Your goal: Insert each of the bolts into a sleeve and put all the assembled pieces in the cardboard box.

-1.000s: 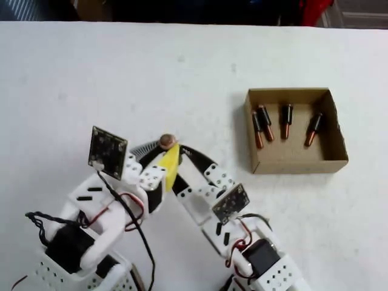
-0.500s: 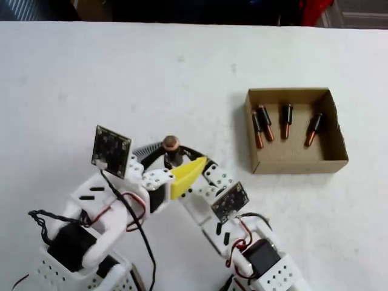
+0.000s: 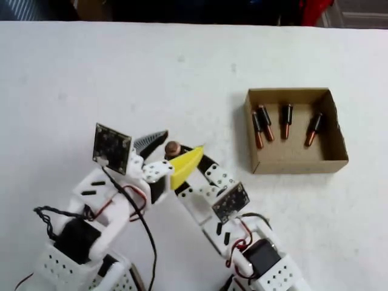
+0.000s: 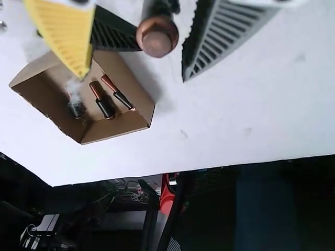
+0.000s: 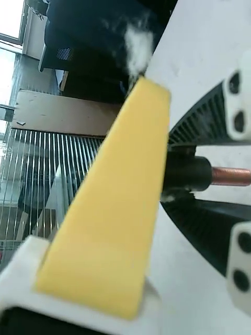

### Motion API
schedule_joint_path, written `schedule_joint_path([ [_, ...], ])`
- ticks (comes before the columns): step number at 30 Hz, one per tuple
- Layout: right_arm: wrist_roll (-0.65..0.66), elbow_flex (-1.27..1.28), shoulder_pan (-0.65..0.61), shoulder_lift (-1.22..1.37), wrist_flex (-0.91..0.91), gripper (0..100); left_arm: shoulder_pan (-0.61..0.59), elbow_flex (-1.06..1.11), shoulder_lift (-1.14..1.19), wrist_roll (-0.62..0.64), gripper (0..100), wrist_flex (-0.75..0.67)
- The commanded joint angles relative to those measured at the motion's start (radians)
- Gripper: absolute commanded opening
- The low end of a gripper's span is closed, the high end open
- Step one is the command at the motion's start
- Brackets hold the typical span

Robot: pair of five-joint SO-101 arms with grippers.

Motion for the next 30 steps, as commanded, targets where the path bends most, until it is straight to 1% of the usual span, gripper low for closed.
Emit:
schedule_joint_path([
  [1,0.008,0.009,0.012,-0.013,-0.007,1.6,-0.025,-0.020,-0.013,-0.011,29,-0.064],
  [3,0.008,0.009,0.028,-0.013,-0.005,1.6,-0.062,-0.046,-0.013,-0.011,29,-0.080],
  [7,0.008,0.009,0.070,-0.013,-0.005,1.6,-0.128,-0.112,-0.013,-0.011,27,-0.055],
  [9,0.008,0.009,0.077,-0.013,-0.005,1.6,-0.143,-0.157,-0.015,-0.029,22,-0.012],
  [13,0.008,0.009,0.079,-0.013,-0.005,1.6,-0.145,-0.253,-0.015,-0.146,4,0.078],
  [14,0.008,0.009,0.079,-0.013,-0.004,1.6,-0.145,-0.276,-0.015,-0.169,1,0.100],
  [17,0.008,0.009,0.081,-0.013,-0.004,1.6,-0.147,-0.341,-0.015,-0.187,5,0.184],
  [20,0.008,0.009,0.082,-0.012,0.012,1.6,-0.147,-0.417,-0.015,-0.187,4,0.310],
  [23,0.008,0.009,0.082,-0.012,0.056,1.6,-0.148,-0.488,-0.015,-0.195,2,0.448],
  [25,0.008,0.009,0.082,-0.012,0.064,1.7,-0.180,-0.520,-0.015,-0.195,2,0.519],
  [30,0.008,0.009,0.082,-0.013,0.067,1.7,-0.314,-0.543,-0.015,-0.195,2,0.621],
])
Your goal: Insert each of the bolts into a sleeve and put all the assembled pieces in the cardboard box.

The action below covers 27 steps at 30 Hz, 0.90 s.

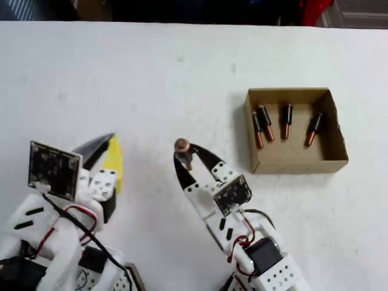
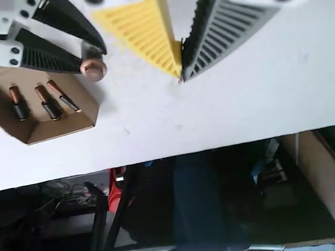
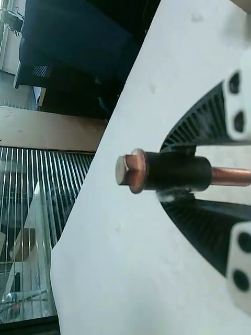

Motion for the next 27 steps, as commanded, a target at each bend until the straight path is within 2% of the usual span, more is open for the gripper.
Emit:
schedule_joint_path([
  [1,0.008,0.009,0.016,-0.013,-0.001,1.7,-0.091,-0.046,0.001,-0.008,2,0.058],
  [7,0.002,0.009,0.114,-0.015,-0.010,1.7,-0.177,-0.063,-0.051,-0.008,2,0.133],
  [16,0.006,0.005,0.147,-0.016,-0.010,1.7,-0.186,0.028,-0.325,-0.009,2,0.129],
  [20,0.005,-0.018,0.191,-0.016,-0.008,1.7,-0.193,0.091,-0.429,-0.074,2,0.129],
  [27,0.006,-0.020,0.265,-0.016,-0.002,1.7,-0.315,0.178,-0.461,-0.094,2,0.135],
])
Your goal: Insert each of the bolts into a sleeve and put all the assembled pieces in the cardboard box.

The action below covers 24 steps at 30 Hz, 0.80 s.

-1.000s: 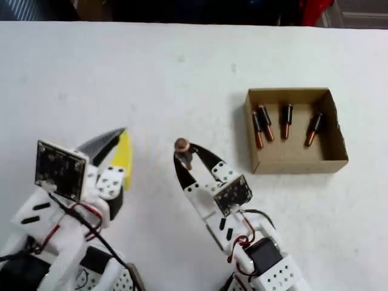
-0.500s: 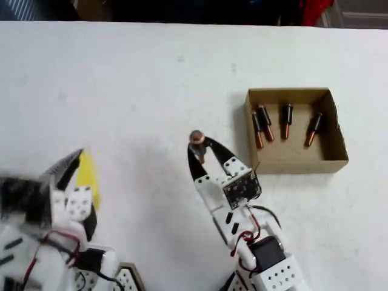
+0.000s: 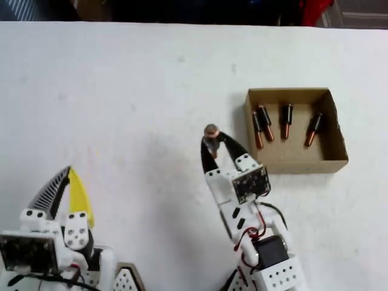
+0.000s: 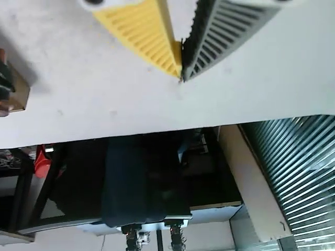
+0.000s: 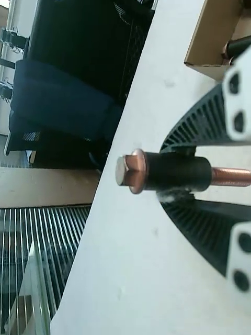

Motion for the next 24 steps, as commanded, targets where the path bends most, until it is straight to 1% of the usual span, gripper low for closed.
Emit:
schedule_joint_path([
  [1,0.006,-0.012,0.053,-0.016,-0.002,1.7,-0.048,0.052,-0.002,-0.011,2,0.006],
  [4,0.008,-0.012,0.104,-0.016,-0.002,1.7,-0.062,0.161,-0.002,-0.017,2,0.000],
  [8,0.008,-0.012,0.165,-0.016,-0.001,1.7,-0.062,0.319,-0.002,-0.069,2,-0.009],
  [14,0.008,-0.012,0.214,-0.015,-0.001,1.7,-0.062,0.539,-0.002,-0.068,2,-0.106],
  [17,0.008,-0.023,0.263,-0.013,0.005,1.6,-0.061,0.611,-0.002,-0.068,2,-0.123],
  [24,0.009,-0.161,0.326,-0.013,0.199,1.6,-0.061,0.735,-0.002,-0.066,2,-0.123],
])
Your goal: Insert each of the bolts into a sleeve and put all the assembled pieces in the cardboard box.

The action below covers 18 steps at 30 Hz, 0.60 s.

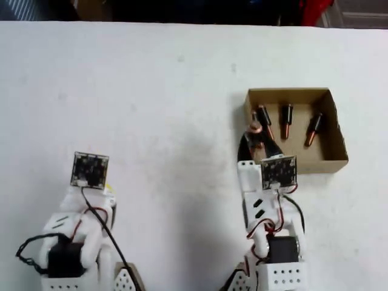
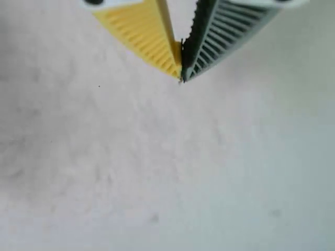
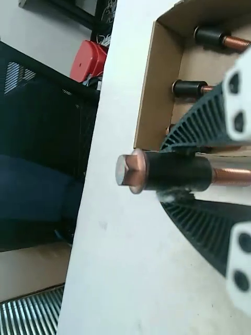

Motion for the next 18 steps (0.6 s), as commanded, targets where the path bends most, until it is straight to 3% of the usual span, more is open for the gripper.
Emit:
schedule_joint_path([
  [1,0.011,-0.124,0.030,-0.013,0.067,1.6,-0.008,0.054,-0.002,-0.005,2,-0.031],
  [6,0.098,-0.192,0.073,-0.012,0.130,1.6,-0.008,0.104,-0.002,-0.003,2,-0.041],
  [18,0.106,-0.379,0.148,0.110,0.219,1.5,-0.008,0.255,-0.002,0.000,2,-0.121],
])
